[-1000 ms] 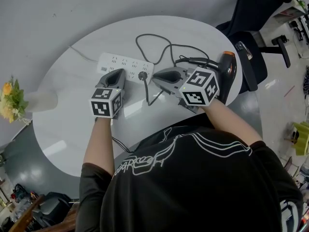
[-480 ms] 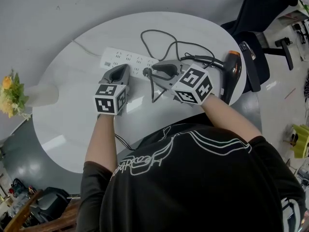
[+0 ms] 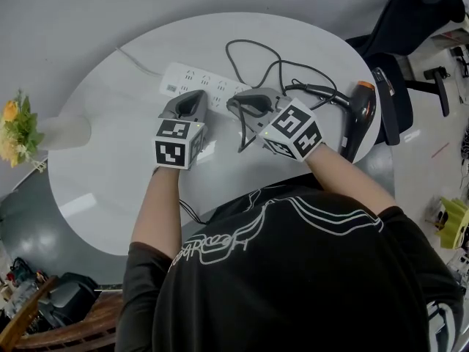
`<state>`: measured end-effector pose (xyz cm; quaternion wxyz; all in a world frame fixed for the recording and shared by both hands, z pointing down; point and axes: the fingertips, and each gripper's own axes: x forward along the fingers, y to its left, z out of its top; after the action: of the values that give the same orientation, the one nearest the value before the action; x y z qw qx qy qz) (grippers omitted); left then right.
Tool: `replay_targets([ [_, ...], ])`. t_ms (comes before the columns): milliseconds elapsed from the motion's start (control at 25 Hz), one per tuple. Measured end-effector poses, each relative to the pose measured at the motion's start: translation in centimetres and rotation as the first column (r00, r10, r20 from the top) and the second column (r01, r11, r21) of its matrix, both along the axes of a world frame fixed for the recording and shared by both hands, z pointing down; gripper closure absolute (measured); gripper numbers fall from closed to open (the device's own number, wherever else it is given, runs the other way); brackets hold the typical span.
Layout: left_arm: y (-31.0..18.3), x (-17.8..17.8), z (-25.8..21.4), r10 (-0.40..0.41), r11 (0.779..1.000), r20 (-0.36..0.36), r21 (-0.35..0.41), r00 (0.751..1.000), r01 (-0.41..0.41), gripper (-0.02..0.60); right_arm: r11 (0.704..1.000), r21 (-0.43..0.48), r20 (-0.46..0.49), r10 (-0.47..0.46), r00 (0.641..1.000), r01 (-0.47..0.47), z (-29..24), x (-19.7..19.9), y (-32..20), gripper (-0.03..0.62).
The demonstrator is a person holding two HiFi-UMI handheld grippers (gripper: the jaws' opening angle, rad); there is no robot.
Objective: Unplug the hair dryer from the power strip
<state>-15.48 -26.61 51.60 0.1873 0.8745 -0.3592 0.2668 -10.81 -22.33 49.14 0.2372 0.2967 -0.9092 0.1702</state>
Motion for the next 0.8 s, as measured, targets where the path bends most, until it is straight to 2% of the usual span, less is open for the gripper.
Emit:
replay_targets([
  [200,0.22,-0.01,0.14,-0.006,1.0,0.009,0.01,1.0,0.005,0.578,1.0,0.024,-0.024,0.007,1.0,-0.007,0.03,-0.06,0.13,0.562],
  [480,-0.03,0.05,0.28,-0.017,1.0,0.098,0.012,0.995,0.016,0.578,0.997,0.075,-0.078,-0.015,0.997,0.021,-0.03,-0.15,0.1,0.566],
  [600,0.07,0.09,0.31,-0.013,1.0,0.103,0.013,0.995,0.012,0.578,0.997,0.075,-0.095,-0.019,0.995,0.026,-0.01,-0.16,0.2,0.566],
  [720,0.14,0.1,0.24,0.011,0.998,0.136,0.055,0.991,-0.018,0.578,0.999,0.035,-0.09,-0.032,0.995,0.035,0.1,-0.18,0.13,0.566],
  [800,0.19,0.19,0.25,0.019,0.998,0.143,0.064,0.99,-0.028,0.578,0.999,-0.033,-0.036,-0.018,0.999,0.016,0.22,0.02,0.06,0.566],
])
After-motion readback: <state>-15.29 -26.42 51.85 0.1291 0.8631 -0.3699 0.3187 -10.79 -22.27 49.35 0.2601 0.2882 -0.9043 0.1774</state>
